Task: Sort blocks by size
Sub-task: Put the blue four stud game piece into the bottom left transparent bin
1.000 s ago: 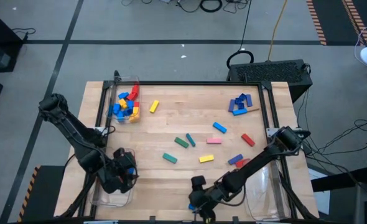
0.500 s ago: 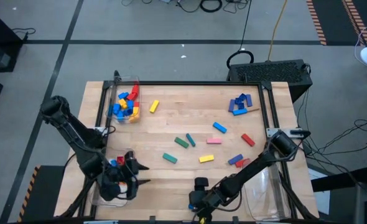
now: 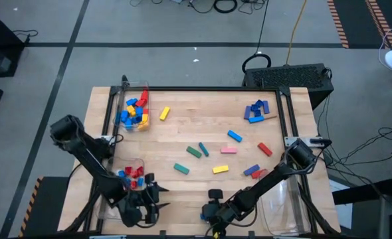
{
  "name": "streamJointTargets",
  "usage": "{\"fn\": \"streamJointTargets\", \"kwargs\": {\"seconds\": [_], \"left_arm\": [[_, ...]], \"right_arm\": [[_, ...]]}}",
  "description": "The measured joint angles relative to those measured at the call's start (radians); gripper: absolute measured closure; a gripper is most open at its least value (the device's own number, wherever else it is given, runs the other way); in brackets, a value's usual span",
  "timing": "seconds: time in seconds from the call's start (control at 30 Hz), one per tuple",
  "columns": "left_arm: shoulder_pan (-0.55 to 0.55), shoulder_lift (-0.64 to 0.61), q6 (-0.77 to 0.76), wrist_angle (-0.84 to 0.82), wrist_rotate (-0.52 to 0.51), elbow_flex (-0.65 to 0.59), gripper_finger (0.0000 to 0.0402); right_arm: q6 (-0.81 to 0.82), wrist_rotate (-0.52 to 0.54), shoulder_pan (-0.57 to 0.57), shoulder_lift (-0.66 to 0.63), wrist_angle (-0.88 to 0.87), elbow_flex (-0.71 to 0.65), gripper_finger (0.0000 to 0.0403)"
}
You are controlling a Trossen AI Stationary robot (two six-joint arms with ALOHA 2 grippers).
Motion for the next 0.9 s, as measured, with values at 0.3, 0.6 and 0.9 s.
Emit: {"fn": "streamJointTargets", "kwargs": {"seconds": [0.3,0.6,0.9], "left_arm": [[0.053,0.142,0.048,0.168,0.000,0.000,0.0168],[0.108,0.178,0.277,0.353,0.000,0.000,0.0168],[0.157,0.179,0.288,0.360,0.092,0.000,0.0168]], "right_arm": [[-0.093,0.194,-0.016,-0.038,0.008,-0.001,0.0334],[-0.191,0.244,-0.056,-0.066,0.043,-0.001,0.0332],[-0.302,0.286,-0.081,-0.066,0.144,-0.001,0.0332]]}}
